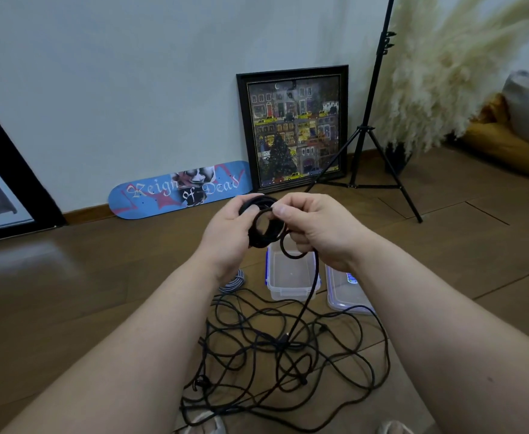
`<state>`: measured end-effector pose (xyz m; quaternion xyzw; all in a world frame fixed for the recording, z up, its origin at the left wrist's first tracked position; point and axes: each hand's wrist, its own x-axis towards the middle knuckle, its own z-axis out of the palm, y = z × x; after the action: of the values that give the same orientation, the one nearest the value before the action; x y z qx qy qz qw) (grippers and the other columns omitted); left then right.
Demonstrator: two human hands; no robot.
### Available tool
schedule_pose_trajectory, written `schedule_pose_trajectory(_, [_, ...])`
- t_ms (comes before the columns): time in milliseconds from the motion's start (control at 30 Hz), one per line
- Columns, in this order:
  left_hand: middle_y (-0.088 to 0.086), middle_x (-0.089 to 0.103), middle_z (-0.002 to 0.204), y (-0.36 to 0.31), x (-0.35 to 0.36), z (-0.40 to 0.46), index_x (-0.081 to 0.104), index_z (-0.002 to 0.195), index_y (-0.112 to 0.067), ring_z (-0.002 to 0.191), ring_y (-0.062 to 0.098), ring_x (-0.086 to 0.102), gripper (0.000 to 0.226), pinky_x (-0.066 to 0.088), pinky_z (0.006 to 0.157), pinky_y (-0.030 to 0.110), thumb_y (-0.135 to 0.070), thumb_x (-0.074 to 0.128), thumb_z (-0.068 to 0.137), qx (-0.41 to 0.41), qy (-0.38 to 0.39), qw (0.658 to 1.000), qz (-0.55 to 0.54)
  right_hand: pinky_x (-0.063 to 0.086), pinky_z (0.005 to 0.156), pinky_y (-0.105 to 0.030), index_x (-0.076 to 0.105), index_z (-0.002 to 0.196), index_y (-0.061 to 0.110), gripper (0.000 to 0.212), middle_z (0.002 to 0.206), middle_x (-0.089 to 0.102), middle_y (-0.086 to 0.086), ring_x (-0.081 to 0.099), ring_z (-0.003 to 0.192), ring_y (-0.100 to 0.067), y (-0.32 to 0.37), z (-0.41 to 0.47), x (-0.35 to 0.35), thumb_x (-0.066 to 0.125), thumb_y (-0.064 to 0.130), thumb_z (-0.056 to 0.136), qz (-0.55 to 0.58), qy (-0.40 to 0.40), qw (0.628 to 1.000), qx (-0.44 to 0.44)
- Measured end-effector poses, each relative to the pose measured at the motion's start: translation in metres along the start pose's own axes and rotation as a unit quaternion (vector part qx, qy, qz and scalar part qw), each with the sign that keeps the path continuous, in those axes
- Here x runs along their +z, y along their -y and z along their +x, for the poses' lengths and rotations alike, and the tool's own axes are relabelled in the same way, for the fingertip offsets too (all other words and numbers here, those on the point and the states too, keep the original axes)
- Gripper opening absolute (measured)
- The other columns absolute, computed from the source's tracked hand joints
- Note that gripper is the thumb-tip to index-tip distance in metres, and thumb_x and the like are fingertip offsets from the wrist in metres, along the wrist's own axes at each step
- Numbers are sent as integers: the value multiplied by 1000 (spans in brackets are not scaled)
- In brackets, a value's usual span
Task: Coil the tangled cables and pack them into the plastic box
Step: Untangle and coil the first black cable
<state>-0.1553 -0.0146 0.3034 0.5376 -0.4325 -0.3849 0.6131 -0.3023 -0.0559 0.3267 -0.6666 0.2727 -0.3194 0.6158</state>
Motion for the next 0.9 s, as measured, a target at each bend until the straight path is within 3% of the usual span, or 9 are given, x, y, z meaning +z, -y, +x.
schedule_pose_trajectory(67, [-10, 60, 64, -2, 5, -4, 61, 110, -14, 57, 1, 55, 20, 46, 60, 20, -11, 42, 103, -18, 23, 999, -43, 20, 42, -20, 59, 76, 15, 25, 56, 39, 0, 24, 44, -8, -3, 2, 1, 52, 14, 99, -10, -37, 999, -2])
schedule_pose_trajectory(167, [-8, 56, 62, -3, 12, -8, 61, 98, -15, 62, 8, 50, 23, 45, 66, 25, -16, 39, 105, -13, 33, 996, -80, 22, 41, -21, 59, 75, 16, 25, 60, 49, -6, 29, 40, -5, -5, 5, 5, 51, 13, 99, -14, -85, 996, -8])
schedule_pose_trajectory(267, [-7, 51, 64, -1, 16, -7, 60, 97, -18, 67, 10, 46, 19, 43, 74, 32, -17, 42, 104, 20, 34, 999, -32, 23, 43, -21, 56, 75, 14, 25, 59, 45, -5, 29, 43, -8, -6, 6, 7, 50, 10, 99, 33, -106, 994, 1])
schedule_pose_trajectory(433, [-13, 51, 57, 2, 13, -3, 61, 103, -22, 63, 11, 44, 21, 39, 77, 40, -30, 50, 88, 32, 8, 999, 9, 45, 48, -21, 59, 88, 9, 27, 71, 55, -6, 52, 50, -11, -3, 3, 2, 44, -13, 90, 145, -107, 983, 29])
schedule_pose_trajectory(533, [-14, 48, 56, 1, 7, 0, 60, 98, -23, 62, 11, 42, 14, 37, 77, 39, -27, 49, 91, 39, -12, 999, -4, 58, 67, -27, 58, 90, 8, 25, 88, 61, -11, 66, 65, -17, -2, -2, -9, 50, -16, 88, 63, -102, 992, 29])
schedule_pose_trajectory(633, [-14, 49, 57, 3, 1, 2, 60, 99, -25, 66, 12, 42, 18, 39, 82, 42, -19, 43, 101, 40, -26, 999, 0, 57, 81, -36, 60, 89, 11, 19, 91, 64, -13, 70, 77, -22, -3, -6, -16, 63, -8, 85, -12, -74, 996, 39])
schedule_pose_trajectory(767, [-14, 53, 60, 3, 3, 2, 61, 103, -24, 68, 11, 47, 21, 44, 84, 43, -16, 42, 103, 40, -33, 999, 15, 56, 72, -35, 58, 84, 12, 20, 84, 64, -16, 65, 78, -25, -2, -8, -14, 71, -4, 81, -78, -68, 995, 1])
schedule_pose_trajectory(833, [-9, 63, 76, 3, 7, 2, 62, 104, -23, 75, 12, 54, 21, 47, 84, 41, -16, 43, 103, 40, -35, 999, 5, 56, 70, -43, 57, 78, 12, 21, 77, 63, -14, 62, 72, -25, -3, -5, -8, 74, -1, 80, -117, -112, 986, -37])
schedule_pose_trajectory(900, [-9, 62, 74, 3, 10, 1, 62, 102, -21, 74, 10, 55, 21, 48, 79, 33, -17, 42, 104, 32, -33, 999, -18, 55, 70, -48, 57, 72, 16, 23, 71, 61, -8, 58, 66, -22, -5, -1, -3, 77, 4, 78, -141, -167, 974, -66])
